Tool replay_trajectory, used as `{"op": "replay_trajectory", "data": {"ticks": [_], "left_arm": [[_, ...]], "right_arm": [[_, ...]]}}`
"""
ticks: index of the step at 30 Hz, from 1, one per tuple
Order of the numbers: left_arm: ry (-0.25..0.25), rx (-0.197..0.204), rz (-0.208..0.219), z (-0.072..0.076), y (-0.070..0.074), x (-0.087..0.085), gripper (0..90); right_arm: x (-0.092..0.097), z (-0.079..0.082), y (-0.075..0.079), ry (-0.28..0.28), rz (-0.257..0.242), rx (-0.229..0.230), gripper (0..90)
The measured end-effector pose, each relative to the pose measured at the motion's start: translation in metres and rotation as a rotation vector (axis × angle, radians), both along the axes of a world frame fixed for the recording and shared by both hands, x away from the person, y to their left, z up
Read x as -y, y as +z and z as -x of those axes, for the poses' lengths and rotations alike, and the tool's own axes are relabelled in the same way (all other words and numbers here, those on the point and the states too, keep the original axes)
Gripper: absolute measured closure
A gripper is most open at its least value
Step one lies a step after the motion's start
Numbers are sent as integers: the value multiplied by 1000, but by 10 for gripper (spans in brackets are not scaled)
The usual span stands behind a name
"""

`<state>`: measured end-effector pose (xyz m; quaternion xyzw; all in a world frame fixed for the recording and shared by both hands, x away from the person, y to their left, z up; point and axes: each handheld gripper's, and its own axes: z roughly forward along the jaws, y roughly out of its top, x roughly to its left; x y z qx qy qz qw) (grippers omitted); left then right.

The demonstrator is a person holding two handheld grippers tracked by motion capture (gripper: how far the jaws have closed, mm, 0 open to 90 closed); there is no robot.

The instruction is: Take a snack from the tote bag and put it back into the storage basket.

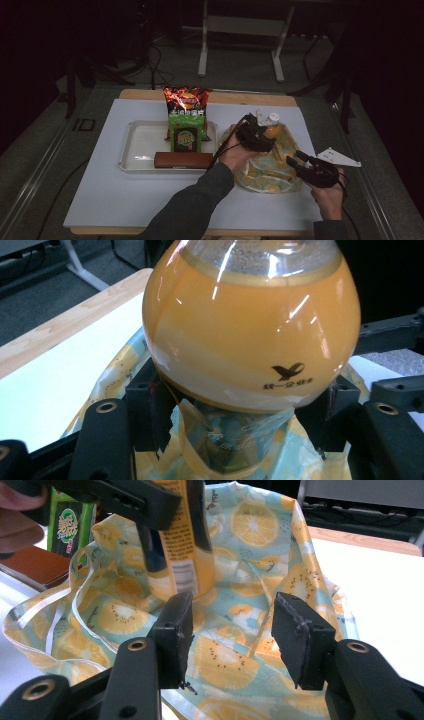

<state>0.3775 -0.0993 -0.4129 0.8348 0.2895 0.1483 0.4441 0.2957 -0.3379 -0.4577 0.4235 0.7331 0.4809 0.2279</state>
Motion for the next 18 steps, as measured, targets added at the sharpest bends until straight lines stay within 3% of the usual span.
{"op": "replay_trajectory", "data": {"ticks": [13,18], "left_arm": [[-29,10,9,11,17,-4,375],[-36,-5,21,13,23,-6,375]], "right_arm": [[0,-1,-2,2,6,-2,506],[1,0,-2,2,5,-2,506]]}}
